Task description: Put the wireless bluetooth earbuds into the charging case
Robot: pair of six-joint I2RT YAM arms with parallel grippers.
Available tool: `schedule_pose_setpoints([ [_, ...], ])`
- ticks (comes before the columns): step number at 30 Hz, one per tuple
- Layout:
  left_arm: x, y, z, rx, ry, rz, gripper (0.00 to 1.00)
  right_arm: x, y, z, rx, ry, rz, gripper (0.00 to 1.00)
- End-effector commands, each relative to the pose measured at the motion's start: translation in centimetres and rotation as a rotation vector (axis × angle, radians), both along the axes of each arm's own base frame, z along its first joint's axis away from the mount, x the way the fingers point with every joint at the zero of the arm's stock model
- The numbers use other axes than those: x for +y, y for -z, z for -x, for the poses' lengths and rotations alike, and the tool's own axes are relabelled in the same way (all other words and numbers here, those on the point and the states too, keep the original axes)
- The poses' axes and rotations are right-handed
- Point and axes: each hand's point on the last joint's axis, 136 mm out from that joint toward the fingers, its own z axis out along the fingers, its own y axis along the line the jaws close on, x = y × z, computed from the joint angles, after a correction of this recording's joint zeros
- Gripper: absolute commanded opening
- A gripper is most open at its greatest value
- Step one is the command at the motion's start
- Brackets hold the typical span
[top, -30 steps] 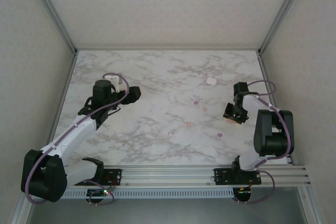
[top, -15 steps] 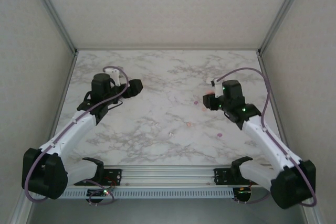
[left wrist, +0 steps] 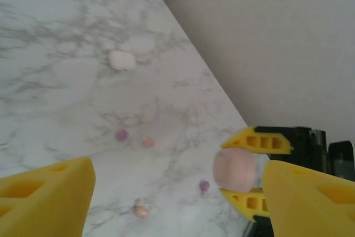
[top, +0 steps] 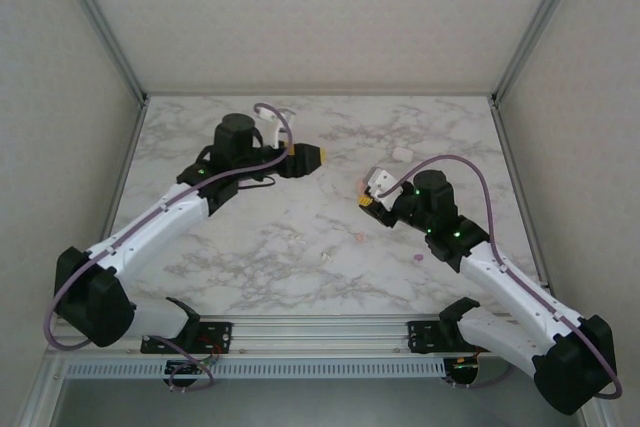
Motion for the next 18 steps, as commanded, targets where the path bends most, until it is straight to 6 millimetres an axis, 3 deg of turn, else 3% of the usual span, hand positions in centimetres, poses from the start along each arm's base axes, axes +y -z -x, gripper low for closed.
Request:
schedule_pose_setpoints([
  [1, -2.5, 0.0, 1.8, 0.023, 0.099, 0.000, 0.78, 1.0, -1.5, -0.1, -0.107, -0.063, -0.007, 0.27],
  [5, -4.6, 0.7, 2.9, 0.041, 0.157, -0.016, 0.78, 1.2, -1.7, -0.2, -0.113, -0.063, -0.018, 0.27],
  [18, -8.0, 1.4, 4.3, 0.068, 0.254, -0.025, 0.70, 1.4, -2.4, 0.0, -0.111, -0.064, -0.066, 0.27],
])
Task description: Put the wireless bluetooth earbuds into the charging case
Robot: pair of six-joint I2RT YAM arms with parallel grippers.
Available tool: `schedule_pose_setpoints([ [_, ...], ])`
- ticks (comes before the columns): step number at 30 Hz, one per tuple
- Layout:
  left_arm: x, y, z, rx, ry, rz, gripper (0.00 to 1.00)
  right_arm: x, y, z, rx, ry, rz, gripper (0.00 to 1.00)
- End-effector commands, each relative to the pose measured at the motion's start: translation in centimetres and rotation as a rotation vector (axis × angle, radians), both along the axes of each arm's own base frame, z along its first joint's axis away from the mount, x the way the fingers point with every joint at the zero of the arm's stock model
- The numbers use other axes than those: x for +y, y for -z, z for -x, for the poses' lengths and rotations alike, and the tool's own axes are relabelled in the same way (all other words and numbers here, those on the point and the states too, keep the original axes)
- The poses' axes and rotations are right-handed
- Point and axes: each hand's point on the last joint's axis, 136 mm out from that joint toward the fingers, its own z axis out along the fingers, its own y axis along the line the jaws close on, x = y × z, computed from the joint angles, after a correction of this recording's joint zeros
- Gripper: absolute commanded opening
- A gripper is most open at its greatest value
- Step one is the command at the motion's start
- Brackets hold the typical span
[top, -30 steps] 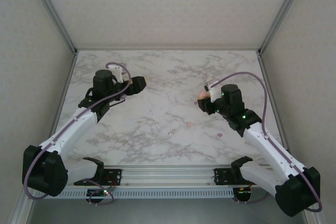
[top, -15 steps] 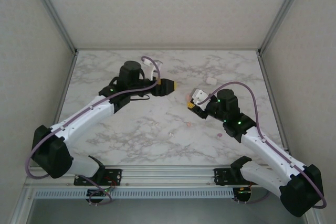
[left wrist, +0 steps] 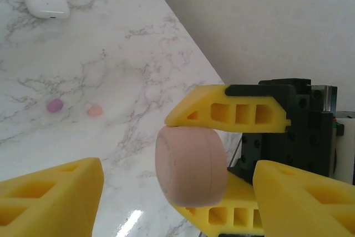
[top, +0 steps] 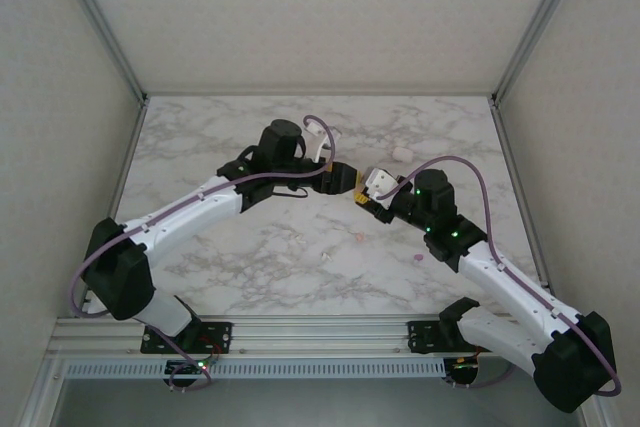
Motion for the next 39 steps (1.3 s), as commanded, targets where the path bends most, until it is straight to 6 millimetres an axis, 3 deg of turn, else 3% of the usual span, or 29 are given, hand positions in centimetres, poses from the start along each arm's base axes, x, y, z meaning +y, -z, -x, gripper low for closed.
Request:
schedule_pose_setpoints([
  [1, -1.2, -1.2, 0.8, -0.015, 0.059, 0.024, 0.70, 0.4, -1.0, 0.2, -0.022, -0.015, -0.040, 0.27],
  [7, -1.8, -0.1, 1.0, 0.021, 0.070, -0.011, 0.61, 0.6, -1.7, 0.0, -0.024, -0.005, -0.075, 0.28],
  [14, -1.8, -0.1, 0.6, 0.014, 0.052, -0.019, 0.47, 0.5, -1.8, -0.2, -0.022, 0.002, -0.084, 0.30],
  [18, -1.7, -0.1, 0.0, 0.010, 0.019, -0.025, 0.37, 0.6, -2.1, -0.1, -0.022, -0.001, -0.084, 0.31],
  [21, -1.5, -0.4, -0.5, 0.006, -0.023, -0.021, 0.22, 0.6, -2.3, 0.0, -0.020, -0.006, -0.082, 0.35],
  [24, -0.6, -1.7, -1.7, 0.022, -0.095, 0.014, 0.08, 0.0, -2.9, -0.1, -0.021, 0.035, -0.100, 0.44],
  [27, 0.5, -4.8, -2.9, 0.050, -0.117, 0.134, 0.06, -0.5, -3.8, 0.7, -0.001, 0.014, -0.159, 0.60],
  [30, 1.8, -7.2, -4.0, 0.088, -0.133, 0.221, 0.05, -1.5, -4.7, 0.5, 0.029, 0.018, -0.212, 0.64],
  [35, 1.7, -9.7, -4.6, 0.228, -0.085, 0.335, 0.01, -1.5, -7.0, 0.4, 0.017, -0.063, -0.225, 0.65],
  [39, 1.1, -11.4, -4.8, 0.306, -0.039, 0.415, 0.01, -1.5, -9.0, -1.6, -0.008, -0.066, -0.249, 0.65],
])
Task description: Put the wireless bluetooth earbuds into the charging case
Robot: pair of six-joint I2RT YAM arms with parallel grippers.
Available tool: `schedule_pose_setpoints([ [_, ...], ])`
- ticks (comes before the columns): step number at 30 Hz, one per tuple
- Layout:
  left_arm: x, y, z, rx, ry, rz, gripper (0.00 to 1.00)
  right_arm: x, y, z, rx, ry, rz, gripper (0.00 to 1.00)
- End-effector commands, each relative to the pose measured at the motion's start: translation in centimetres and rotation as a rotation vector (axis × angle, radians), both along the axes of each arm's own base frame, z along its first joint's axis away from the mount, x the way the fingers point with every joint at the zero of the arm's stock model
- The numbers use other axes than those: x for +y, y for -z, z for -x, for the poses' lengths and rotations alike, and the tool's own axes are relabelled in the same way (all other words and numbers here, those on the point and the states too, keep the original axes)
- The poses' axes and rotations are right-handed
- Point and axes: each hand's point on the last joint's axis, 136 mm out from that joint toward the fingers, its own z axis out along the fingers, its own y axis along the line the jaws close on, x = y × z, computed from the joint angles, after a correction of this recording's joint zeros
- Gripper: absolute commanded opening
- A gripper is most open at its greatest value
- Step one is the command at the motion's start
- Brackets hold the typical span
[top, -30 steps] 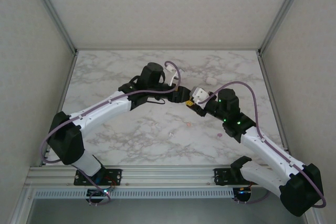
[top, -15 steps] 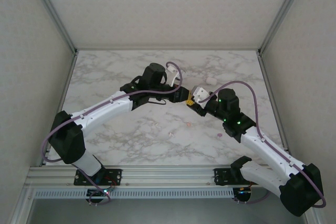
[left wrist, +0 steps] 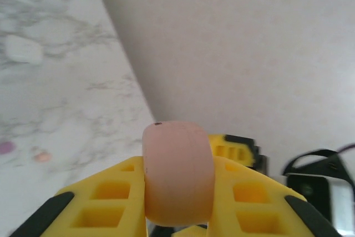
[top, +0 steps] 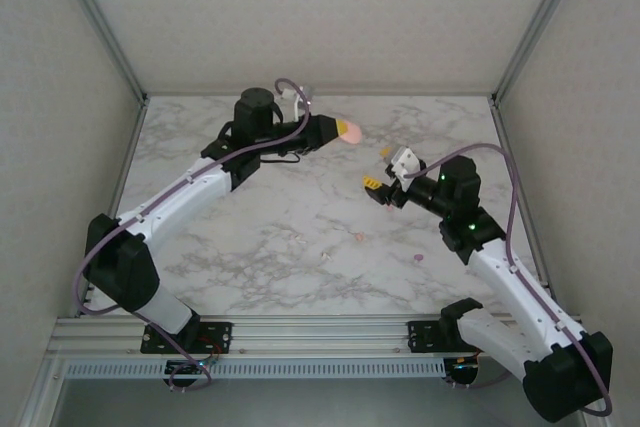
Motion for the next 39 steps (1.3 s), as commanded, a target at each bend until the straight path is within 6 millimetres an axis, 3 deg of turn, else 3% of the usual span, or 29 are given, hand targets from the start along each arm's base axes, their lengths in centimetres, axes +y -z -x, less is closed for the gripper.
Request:
schedule_pose_setpoints([
  [1, -0.8, -3.7, 0.8, 0.052, 0.086, 0.140, 0.01, 0.7, -3.4, -0.7, -0.034, -0.078, -0.063, 0.65],
  [7, -0.4, -4.6, 0.3, 0.055, 0.076, 0.155, 0.01, 1.5, -6.5, -2.5, -0.059, -0.169, -0.112, 0.65],
  [14, -0.7, -5.3, -0.1, 0.063, 0.076, 0.173, 0.02, 3.4, -7.6, -3.5, -0.031, -0.315, -0.116, 0.58],
  [21, -0.4, -5.0, -0.5, 0.077, 0.060, 0.169, 0.02, 3.0, -7.3, -4.1, -0.076, -0.277, -0.082, 0.50],
  [33, -0.6, -4.5, -0.9, 0.096, 0.061, 0.174, 0.02, 2.8, -8.3, -4.6, -0.109, -0.241, -0.110, 0.57],
  [39, -0.5, -4.6, -0.8, 0.096, 0.064, 0.177, 0.02, 3.1, -8.3, -4.6, -0.100, -0.261, -0.118, 0.48],
])
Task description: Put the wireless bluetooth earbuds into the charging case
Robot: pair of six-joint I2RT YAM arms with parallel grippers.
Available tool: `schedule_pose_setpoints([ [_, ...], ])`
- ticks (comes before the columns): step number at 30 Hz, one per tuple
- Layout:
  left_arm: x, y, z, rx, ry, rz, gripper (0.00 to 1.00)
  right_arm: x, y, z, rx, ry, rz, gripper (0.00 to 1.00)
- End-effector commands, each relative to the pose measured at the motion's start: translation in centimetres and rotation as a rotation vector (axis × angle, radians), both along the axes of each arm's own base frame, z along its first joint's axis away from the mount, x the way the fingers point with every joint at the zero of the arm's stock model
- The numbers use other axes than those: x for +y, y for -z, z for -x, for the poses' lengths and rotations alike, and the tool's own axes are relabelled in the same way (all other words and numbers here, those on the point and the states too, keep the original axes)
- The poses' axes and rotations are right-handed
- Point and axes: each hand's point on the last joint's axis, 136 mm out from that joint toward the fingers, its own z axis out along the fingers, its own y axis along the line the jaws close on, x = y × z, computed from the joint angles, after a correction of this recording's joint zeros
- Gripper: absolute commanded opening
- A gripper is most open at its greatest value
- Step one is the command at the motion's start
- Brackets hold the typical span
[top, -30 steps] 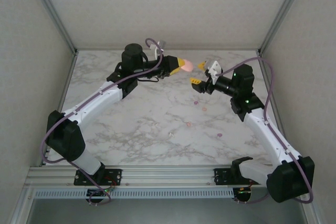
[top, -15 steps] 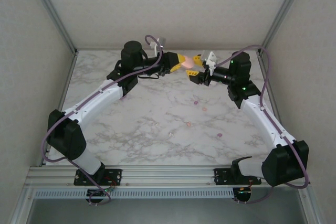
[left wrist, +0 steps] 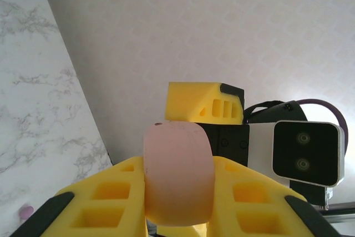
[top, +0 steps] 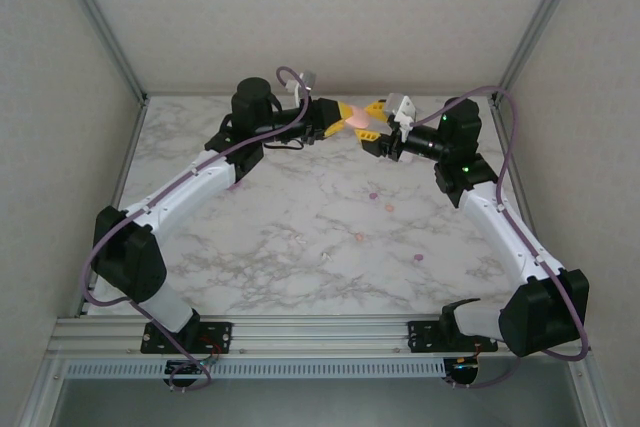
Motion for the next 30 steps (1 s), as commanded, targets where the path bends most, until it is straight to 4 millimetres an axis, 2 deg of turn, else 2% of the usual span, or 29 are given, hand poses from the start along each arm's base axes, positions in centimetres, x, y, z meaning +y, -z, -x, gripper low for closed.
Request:
schedule_pose_setpoints([
  [1, 0.1, -1.6, -0.1, -0.038, 0.011, 0.038, 0.02, 0.1, -1.2, 0.1, -0.031, -0.012, -0.020, 0.47],
  [6, 0.2, -2.1, 0.1, -0.050, 0.018, 0.049, 0.03, 0.1, -0.6, 0.0, -0.010, -0.009, 0.001, 0.46],
  [8, 0.2, -2.4, 0.2, -0.058, 0.023, 0.054, 0.03, 0.1, -0.4, -0.1, -0.003, -0.009, 0.006, 0.51],
  [10, 0.2, -2.4, 0.3, -0.059, 0.027, 0.054, 0.03, 0.1, -0.3, -0.2, -0.002, -0.003, 0.012, 0.52],
  [15, 0.2, -2.5, 0.4, -0.060, 0.031, 0.055, 0.03, 0.1, -0.8, -0.3, -0.015, 0.001, 0.004, 0.48],
  [17, 0.3, -2.5, 0.5, -0.061, 0.031, 0.054, 0.03, 0.0, -1.1, -0.2, -0.021, 0.003, -0.003, 0.42],
  [19, 0.2, -2.3, 0.6, -0.060, 0.033, 0.049, 0.04, 0.0, -1.4, -0.1, -0.022, 0.001, -0.011, 0.40],
  [22, 0.4, -2.0, 0.5, -0.063, 0.024, 0.037, 0.09, 0.1, -1.8, 0.3, -0.011, -0.013, -0.020, 0.37],
  [26, 0.6, -1.7, 0.6, -0.096, 0.009, -0.001, 0.29, 0.3, -1.9, 0.7, 0.043, -0.039, -0.027, 0.34],
  [30, 1.0, -1.8, 0.9, -0.129, 0.000, -0.029, 0.27, 0.5, -1.3, 1.0, 0.093, -0.065, -0.020, 0.35],
])
